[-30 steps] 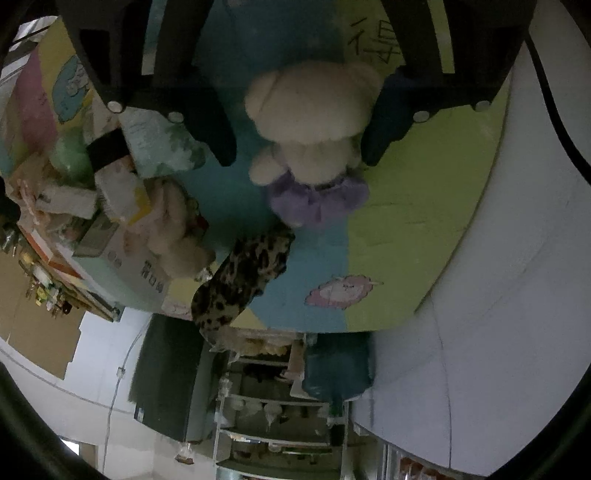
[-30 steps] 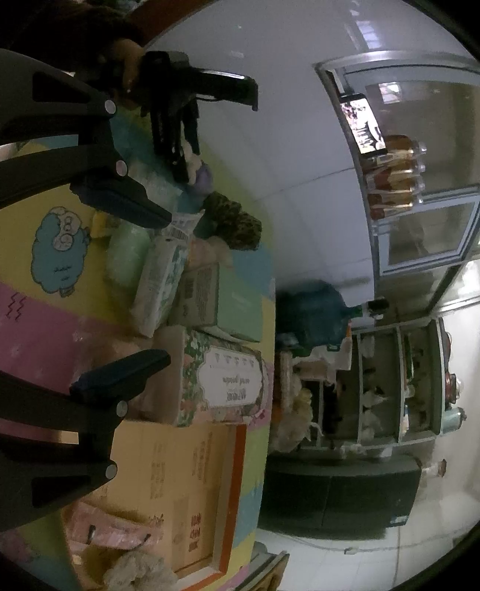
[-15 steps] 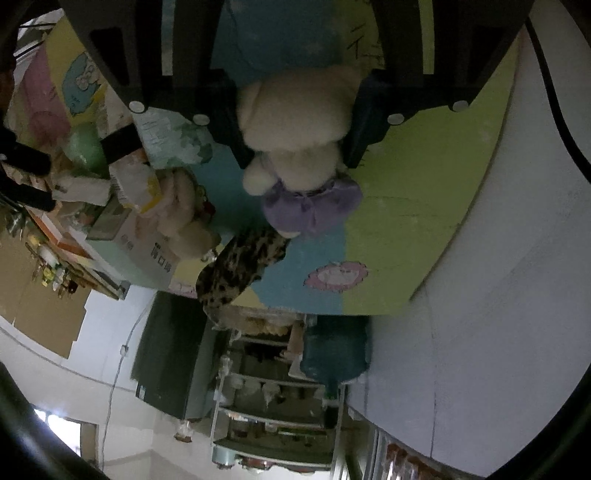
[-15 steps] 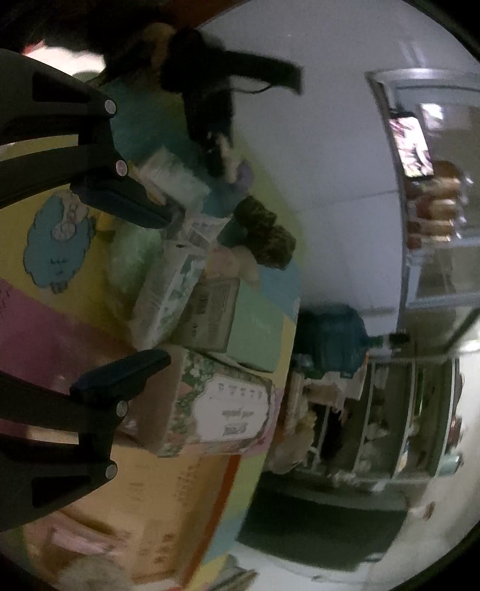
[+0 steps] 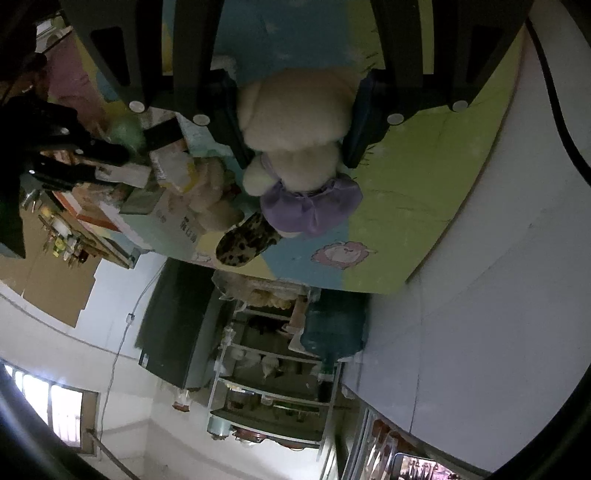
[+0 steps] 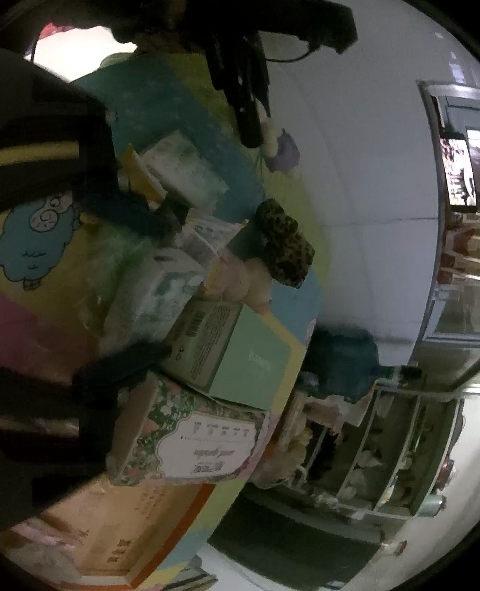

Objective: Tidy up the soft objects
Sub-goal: 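Grasp the white plush bear with the left tool while the right tool grasps a white plastic packet, then carry the plush bear and the white packet with both tools over the cardboard box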

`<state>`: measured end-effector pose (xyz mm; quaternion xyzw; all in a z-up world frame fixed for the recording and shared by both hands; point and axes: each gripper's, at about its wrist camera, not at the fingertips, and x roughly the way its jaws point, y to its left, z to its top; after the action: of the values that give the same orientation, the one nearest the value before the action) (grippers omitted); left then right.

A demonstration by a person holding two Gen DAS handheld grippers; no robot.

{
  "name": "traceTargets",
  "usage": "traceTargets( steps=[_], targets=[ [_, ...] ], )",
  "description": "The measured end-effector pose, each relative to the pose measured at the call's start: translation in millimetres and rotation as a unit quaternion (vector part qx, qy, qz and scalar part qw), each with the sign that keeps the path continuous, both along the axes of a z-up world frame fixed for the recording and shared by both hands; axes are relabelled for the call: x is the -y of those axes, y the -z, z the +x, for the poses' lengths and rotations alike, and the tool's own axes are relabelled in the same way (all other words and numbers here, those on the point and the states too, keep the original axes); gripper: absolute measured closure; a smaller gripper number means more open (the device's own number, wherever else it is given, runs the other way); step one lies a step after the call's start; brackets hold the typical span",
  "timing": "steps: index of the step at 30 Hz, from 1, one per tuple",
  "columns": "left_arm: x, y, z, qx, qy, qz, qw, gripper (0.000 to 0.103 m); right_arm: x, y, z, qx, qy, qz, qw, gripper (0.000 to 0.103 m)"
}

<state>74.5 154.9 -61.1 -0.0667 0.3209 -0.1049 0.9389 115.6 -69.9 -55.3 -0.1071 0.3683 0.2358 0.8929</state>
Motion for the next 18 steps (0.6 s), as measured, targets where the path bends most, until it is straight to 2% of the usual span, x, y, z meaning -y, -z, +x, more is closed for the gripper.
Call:
traceTargets(
  steps=[8,18],
  targets=[
    [11.1,-1.5,-3.5,0.009,0.005,-0.003,0.9999,0.053,9.9,-7.9,-6.8,0.003,0.019,0.043,0.999,0.074],
    [30.9,-19.6,-7.8,0.029,0.024,-0.006,0.9993,0.053,35.1,-35.9,-22.9,0.031,0.039,0.120,0.992,0.075]
  ],
)
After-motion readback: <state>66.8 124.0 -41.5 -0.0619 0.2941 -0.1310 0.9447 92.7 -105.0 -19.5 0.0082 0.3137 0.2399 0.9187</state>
